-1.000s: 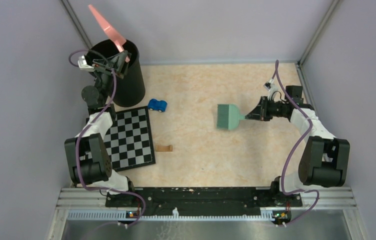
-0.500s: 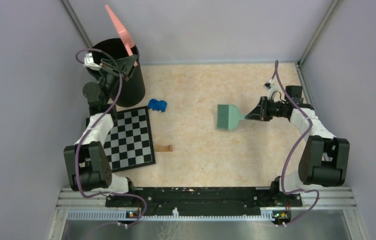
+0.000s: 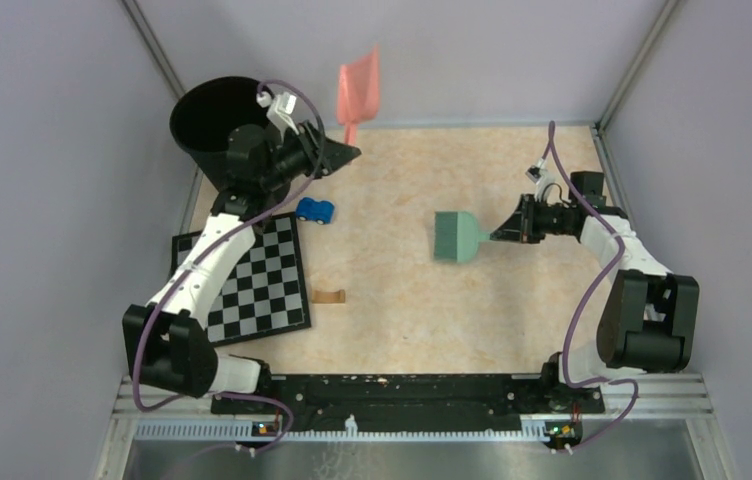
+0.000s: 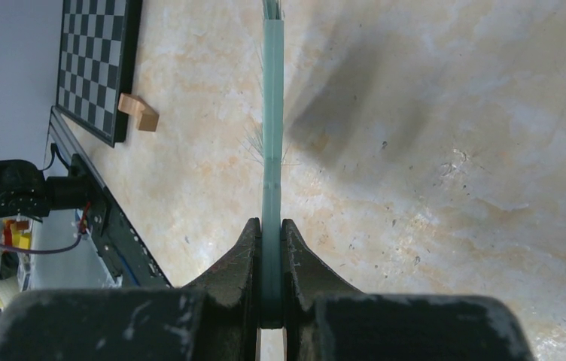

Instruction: Sweep away the paper scraps from the table

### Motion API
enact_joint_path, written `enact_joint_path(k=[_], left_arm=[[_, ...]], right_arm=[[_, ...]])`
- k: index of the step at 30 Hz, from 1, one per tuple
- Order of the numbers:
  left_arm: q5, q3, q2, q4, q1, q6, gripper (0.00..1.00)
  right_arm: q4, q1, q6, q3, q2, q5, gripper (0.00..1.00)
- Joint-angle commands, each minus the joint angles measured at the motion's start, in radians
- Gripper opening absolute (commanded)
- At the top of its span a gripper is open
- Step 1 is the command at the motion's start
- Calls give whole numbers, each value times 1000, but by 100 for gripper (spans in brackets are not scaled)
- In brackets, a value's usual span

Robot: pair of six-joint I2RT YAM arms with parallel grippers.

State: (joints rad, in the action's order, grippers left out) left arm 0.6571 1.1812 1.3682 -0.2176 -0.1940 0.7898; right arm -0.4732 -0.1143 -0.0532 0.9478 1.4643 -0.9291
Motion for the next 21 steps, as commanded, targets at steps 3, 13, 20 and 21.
enact_joint_path(k=[3, 13, 20, 21], left_arm=[[-157, 22, -31, 382, -106, -409, 0], [-442, 128, 124, 748, -259, -644, 0], [-523, 252, 285, 926, -341, -707, 0], [-504, 257, 288, 932, -343, -710, 0]], right_arm=[[18, 4, -30, 51, 2, -25, 0], [7, 3, -37, 60, -18, 18, 0], [-168, 3, -120, 182, -67, 136, 0], [-211, 3, -151, 209, -69, 173, 0]])
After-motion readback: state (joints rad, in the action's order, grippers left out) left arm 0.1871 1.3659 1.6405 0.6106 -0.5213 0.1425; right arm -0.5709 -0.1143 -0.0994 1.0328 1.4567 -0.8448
